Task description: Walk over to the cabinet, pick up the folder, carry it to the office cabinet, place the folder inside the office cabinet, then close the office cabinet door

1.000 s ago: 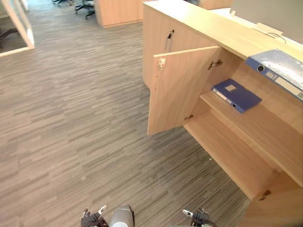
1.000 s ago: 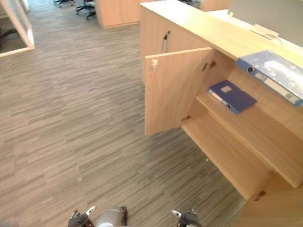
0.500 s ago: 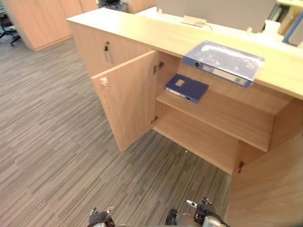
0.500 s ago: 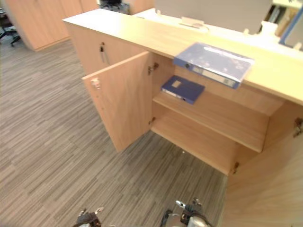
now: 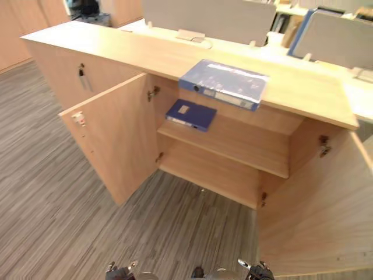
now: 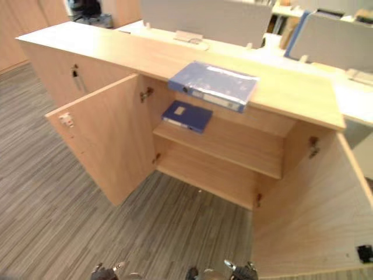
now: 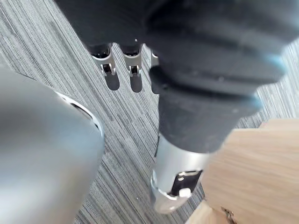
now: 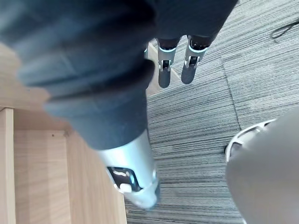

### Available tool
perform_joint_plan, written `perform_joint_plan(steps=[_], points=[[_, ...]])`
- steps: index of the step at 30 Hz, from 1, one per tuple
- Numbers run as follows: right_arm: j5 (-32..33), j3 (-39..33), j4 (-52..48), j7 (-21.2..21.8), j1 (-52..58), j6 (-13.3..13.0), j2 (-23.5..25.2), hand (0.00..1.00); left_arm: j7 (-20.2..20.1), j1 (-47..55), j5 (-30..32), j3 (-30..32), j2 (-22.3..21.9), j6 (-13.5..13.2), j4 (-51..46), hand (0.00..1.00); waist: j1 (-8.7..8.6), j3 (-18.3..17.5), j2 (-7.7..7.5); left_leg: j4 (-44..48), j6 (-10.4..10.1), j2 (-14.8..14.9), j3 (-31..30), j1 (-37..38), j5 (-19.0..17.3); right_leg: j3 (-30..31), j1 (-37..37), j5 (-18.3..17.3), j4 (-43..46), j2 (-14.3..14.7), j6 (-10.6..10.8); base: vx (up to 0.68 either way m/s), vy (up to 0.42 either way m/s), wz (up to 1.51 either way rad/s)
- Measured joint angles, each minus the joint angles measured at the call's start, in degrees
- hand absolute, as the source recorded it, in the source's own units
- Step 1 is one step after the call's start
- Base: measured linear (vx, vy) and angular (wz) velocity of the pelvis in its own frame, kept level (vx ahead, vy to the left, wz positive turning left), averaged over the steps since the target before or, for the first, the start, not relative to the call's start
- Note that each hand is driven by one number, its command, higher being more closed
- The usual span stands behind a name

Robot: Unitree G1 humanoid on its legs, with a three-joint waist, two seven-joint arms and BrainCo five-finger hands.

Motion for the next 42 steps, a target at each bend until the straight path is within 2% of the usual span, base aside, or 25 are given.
perform_joint_plan(steps=[1, 2, 3, 4, 5, 6, 8, 9, 10, 12, 14, 15, 16, 19, 20, 22, 24, 26, 27, 28, 29, 32, 34, 38, 42], points=[[-0.03, 0.32, 0.56, -0.04, -0.42, 0.02, -0.18, 0.00, -0.08, -0.07, -0.05, -0.05, 0.27, -0.23, -0.04, 0.00, 0.79, -0.22, -0.67, 2.62, -0.32, -1.24, -1.06, -2.20, -2.97, 2.39, 0.57, 0.94, -1.39, 0.21, -1.50, 0.25, -0.014, -0.89], [-0.06, 0.46, 1.78, -0.06, -1.35, 0.28, -0.72, 0.00, -0.17, -0.43, -0.07, -0.04, -0.16, -0.36, -0.46, 0.00, 0.76, -0.24, -0.53, 4.09, 0.15, -3.90, -2.29, -5.33, -10.41, 5.78, 0.68, 1.72, -2.26, 0.18, -2.54, 0.20, 0.014, -0.68], [-0.07, 0.60, 2.47, -0.12, -1.65, 0.42, -0.99, 0.00, -0.17, -0.44, -0.18, -0.05, -0.27, -0.40, -0.75, 0.00, 0.82, -0.09, -0.93, 3.24, 0.14, -5.30, -2.56, -6.66, -12.71, 7.17, 0.81, 2.27, -2.72, 0.00, -2.47, 0.26, 0.066, -0.68], [-0.16, 1.86, 2.95, -0.44, -1.96, 0.95, -1.43, 0.00, -0.14, -0.55, -0.24, -0.08, -0.51, -0.46, -1.35, 0.00, 1.24, 0.07, -1.11, -0.53, 0.18, -8.15, -3.28, -8.49, -15.97, 9.46, 1.57, 2.78, -3.35, -0.39, -2.37, 0.26, 0.108, -0.72], [-0.17, 2.06, 3.37, -0.61, -2.49, 1.09, -1.55, 0.00, -0.05, -0.37, -0.18, -0.12, -0.73, -0.44, -1.99, 0.00, 1.54, 0.08, -1.13, -7.24, 0.23, -10.94, -5.50, -9.28, -17.58, 11.27, 2.74, 2.66, -3.69, -0.71, -1.63, 0.26, 0.139, -0.78], [-0.24, 2.07, 3.37, -0.63, -2.92, 1.09, -1.58, 0.00, -0.03, -0.31, -0.16, -0.17, -0.82, -0.48, -2.11, 0.00, 1.68, 0.03, -1.07, -11.25, 0.07, -12.04, -6.85, -9.53, -17.74, 12.42, 3.01, 2.39, -3.68, -0.73, -1.22, 0.22, 0.176, -0.94], [-1.04, 3.54, 3.24, -0.63, -4.56, 0.93, -1.25, 0.00, -0.01, -0.27, 0.96, -1.20, -0.80, -0.47, -2.42, 0.00, 1.91, -0.28, -0.87, -27.17, -0.28, -14.09, -12.50, -9.21, -16.15, 15.95, 4.07, 1.46, -3.69, -0.75, 0.93, 0.22, 0.226, -1.04], [-1.30, 4.77, 3.12, -0.63, -4.78, 0.90, -1.28, 0.00, -0.01, -0.36, 1.26, -1.63, -0.87, -0.46, -2.35, 0.00, 1.92, -0.46, -0.75, -29.66, 0.45, -14.12, -13.50, -9.22, -13.61, 16.87, 4.36, 1.03, -3.54, -0.74, 1.54, 0.29, 0.246, -0.93], [-2.24, 6.72, 2.80, -0.60, -4.26, 0.90, -1.15, 0.00, -0.09, -0.42, 2.01, -2.37, -0.84, -0.45, -1.77, 0.00, 2.14, -1.41, -0.04, -31.68, 2.22, -14.54, -13.12, -7.82, -7.62, 18.76, 4.40, 0.09, -2.70, -1.02, 2.85, 0.27, 0.201, -0.62], [-2.25, 7.80, 1.65, -0.62, -3.71, 0.92, 0.42, 0.00, -0.11, -1.02, 3.09, -2.40, -0.05, -0.43, -1.69, 0.00, 1.75, -2.12, -2.21, -33.12, 3.19, -16.12, -9.57, -6.28, -8.55, 19.69, 4.29, -1.17, -1.48, -3.91, 4.82, 0.35, 0.226, -0.61], [-2.54, 8.10, 1.25, -0.33, -3.62, 1.02, 1.24, 0.00, -0.11, -1.59, 3.25, -2.35, 0.00, -0.37, 0.23, 0.00, 2.30, -2.50, -2.31, -35.97, 4.52, -18.06, -4.76, -3.06, -9.40, 20.06, 3.60, -2.21, 0.00, -7.12, 6.37, 0.35, 0.232, -0.84], [-2.88, 8.24, 1.22, -0.16, -3.63, 1.03, 1.27, 0.00, -0.07, -1.65, 2.95, -2.41, -0.22, -0.35, 0.70, 0.00, 2.68, -2.73, -1.85, -37.53, 5.18, -18.64, -3.08, -1.64, -9.56, 20.02, 2.73, -2.43, 1.56, -7.95, 6.72, 0.25, 0.197, -0.77], [-3.28, 8.27, 1.17, 0.01, -3.60, 1.06, 1.28, 0.00, -0.07, -1.64, 2.94, -2.58, -0.44, -0.36, 0.94, 0.00, 2.85, -2.90, -1.55, -38.66, 5.46, -18.84, -1.92, -0.66, -9.56, 20.03, 1.79, -2.71, 3.33, -8.32, 7.14, 0.22, 0.170, -0.75], [-4.68, 8.31, -0.16, 0.57, -3.73, 1.11, 1.30, 0.00, -0.07, -1.95, 2.75, -3.54, -0.39, -0.31, 1.86, 0.00, 2.74, -2.89, -0.81, -42.73, 6.19, -19.05, 0.94, 4.67, -9.65, 18.22, -5.09, -3.55, 20.27, -9.04, 8.08, 0.18, 0.133, -0.49], [-4.68, 8.28, -0.51, 0.58, -3.60, 1.06, 1.32, 0.00, -0.07, -2.16, 2.77, -3.92, -0.21, -0.31, 1.94, 0.00, 2.15, -2.78, -0.95, -43.87, 6.76, -19.38, 1.25, 6.92, -10.01, 15.12, -7.56, -4.06, 27.32, -10.86, 7.93, 0.18, 0.111, -0.16], [-4.70, 8.26, -0.68, 0.56, -3.60, 1.01, 1.26, 0.00, -0.10, -2.06, 2.81, -4.39, -0.19, -0.36, 2.49, 0.00, 1.87, -2.82, -0.88, -46.18, 6.97, -19.77, 1.54, 10.74, -10.15, 10.46, -9.11, -5.27, 33.03, -14.99, 7.28, 0.18, 0.051, -0.03], [-4.64, 8.23, -0.74, 0.57, -3.78, 0.92, 1.27, 0.00, -0.10, -2.08, 2.83, -4.38, -0.14, -0.36, 2.64, 0.00, 1.36, -2.79, -0.95, -46.74, 6.77, -19.12, 1.00, 11.65, -10.36, 8.73, -10.16, -5.89, 32.09, -16.32, 7.40, 0.14, -0.061, 0.09], [-2.97, 7.69, -0.64, 0.55, -3.85, 0.86, 1.32, 0.00, -0.09, -2.06, 2.77, -4.32, 0.01, -0.41, 2.83, 0.00, 1.28, -2.61, -1.31, -45.69, 4.49, -17.52, 0.52, 11.66, -11.84, 7.53, -10.54, -5.87, 21.85, -16.28, 7.37, 0.19, -0.244, 0.05], [-1.94, 7.77, -0.48, 0.58, -3.85, 0.79, 1.60, 0.00, -0.13, -2.06, 2.75, -4.23, 0.30, -0.44, 2.73, 0.00, 1.29, -2.43, -2.00, -44.93, 3.85, -17.66, 0.40, 11.60, -12.49, 7.64, -9.90, -3.54, 17.12, -16.31, 7.18, 0.18, -0.305, -0.04], [-0.42, 7.11, -0.41, 0.55, -4.19, 0.64, 1.11, 0.00, -0.17, -2.72, 2.72, -3.55, 0.04, -0.41, 4.10, 0.00, 1.17, -1.59, -1.44, -43.58, 2.82, -16.66, -0.14, 11.39, -13.76, 8.03, -7.61, -4.76, 14.67, -14.84, 7.86, 0.14, -0.268, -0.02], [0.48, 6.35, -0.43, 0.52, -4.37, 0.37, 0.77, 0.00, -0.17, -2.52, 2.72, -2.40, -0.81, -0.41, 4.60, 0.00, 0.82, -1.91, -0.39, -43.68, 2.80, -15.16, -1.78, 11.45, -13.77, 7.83, -7.42, -4.61, 14.71, -13.11, 7.19, 0.15, -0.273, -0.04], [1.65, 6.53, 0.21, 0.51, -4.48, -0.02, 0.56, 0.00, -0.25, -2.76, 2.75, -0.44, -1.13, -0.48, 5.05, 0.00, 0.84, -2.00, -0.18, -44.44, 2.08, -12.41, -3.26, 11.65, -13.75, 6.69, -6.89, -5.30, 13.58, -10.30, 6.01, 0.10, -0.251, -0.05], [1.90, 6.66, 0.72, 0.51, -4.60, -0.21, 0.28, 0.00, -0.26, -2.82, 2.72, -0.15, -1.20, -0.46, 5.27, 0.00, 0.36, -2.00, -0.22, -44.92, 1.52, -12.10, -4.72, 11.71, -13.19, 5.26, -5.61, -5.47, 12.50, -10.15, 5.74, 0.07, -0.141, 0.36], [-0.16, 8.45, 2.27, 0.54, -4.78, -0.18, -0.02, 0.00, -0.62, -2.61, 0.51, 1.15, -1.24, -0.51, 5.52, 0.00, 0.55, -2.46, -0.24, -43.53, 0.89, -11.84, -6.88, 10.65, -12.87, 2.15, -2.16, -5.48, 8.86, -9.97, 5.74, 0.04, -0.040, 0.50], [-0.20, 7.64, 2.41, 0.55, -4.75, -0.15, 0.43, 0.00, -2.08, -1.76, -5.40, 0.98, -0.74, -0.89, 3.65, 0.00, 1.12, -1.79, -1.14, -30.83, -0.27, -11.44, -8.16, 3.39, -13.64, -1.46, 1.02, -4.43, 5.34, -10.38, 5.57, 0.02, -0.018, 0.45]])
